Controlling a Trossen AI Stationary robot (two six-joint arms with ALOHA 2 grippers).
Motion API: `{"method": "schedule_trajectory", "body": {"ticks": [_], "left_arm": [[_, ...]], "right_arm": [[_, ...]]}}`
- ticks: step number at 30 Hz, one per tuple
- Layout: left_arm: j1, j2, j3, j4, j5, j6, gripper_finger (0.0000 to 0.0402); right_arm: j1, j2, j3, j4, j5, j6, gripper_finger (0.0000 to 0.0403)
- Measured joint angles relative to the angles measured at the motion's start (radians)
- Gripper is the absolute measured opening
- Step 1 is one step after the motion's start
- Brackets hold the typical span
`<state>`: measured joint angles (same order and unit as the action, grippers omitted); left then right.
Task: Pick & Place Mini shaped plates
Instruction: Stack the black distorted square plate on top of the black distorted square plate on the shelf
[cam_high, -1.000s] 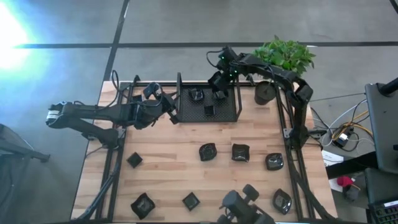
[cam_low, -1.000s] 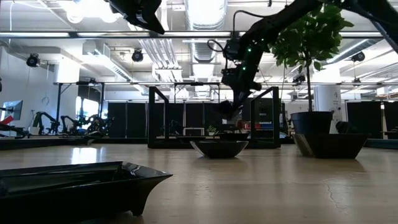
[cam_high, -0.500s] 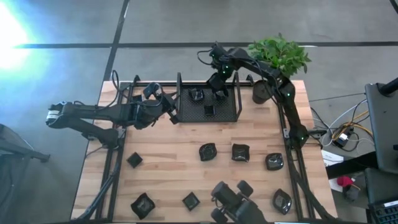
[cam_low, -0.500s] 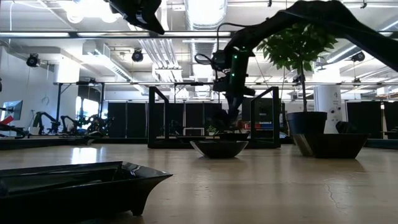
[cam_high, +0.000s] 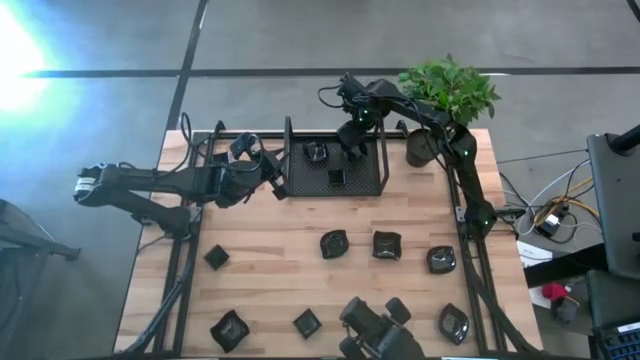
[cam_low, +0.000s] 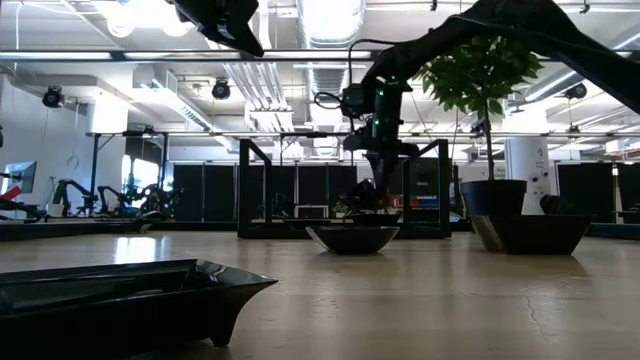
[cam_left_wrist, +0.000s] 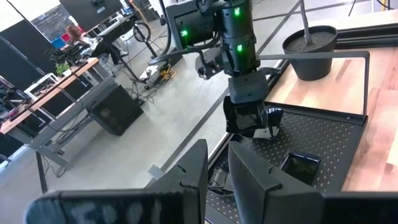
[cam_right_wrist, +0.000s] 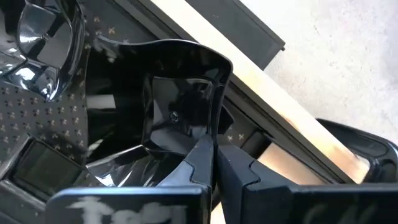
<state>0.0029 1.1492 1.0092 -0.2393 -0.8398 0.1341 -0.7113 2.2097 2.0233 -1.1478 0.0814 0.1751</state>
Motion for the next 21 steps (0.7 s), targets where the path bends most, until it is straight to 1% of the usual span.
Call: {"method": "schedule_trajectory", "body": {"ticks": [7,11,21], "left_arm": [[0.0,0.0,0.0,-0.001,0.0,-0.003,0.0062],[0.0,0.0,0.0,-0.001,0.0,-0.003,0.0062],[0.0,0.0,0.0,-0.001,0.0,-0.004,0.0062]], "right_arm": [[0.0,0.0,-0.032,0.023,0.0,0.014,0.0008],[0.0,0.0,-0.033,0.025,-0.001,0.049,0.0008],[0.002,0.0,-0.033,0.014,-0.005,0.054,0.0009]]}}
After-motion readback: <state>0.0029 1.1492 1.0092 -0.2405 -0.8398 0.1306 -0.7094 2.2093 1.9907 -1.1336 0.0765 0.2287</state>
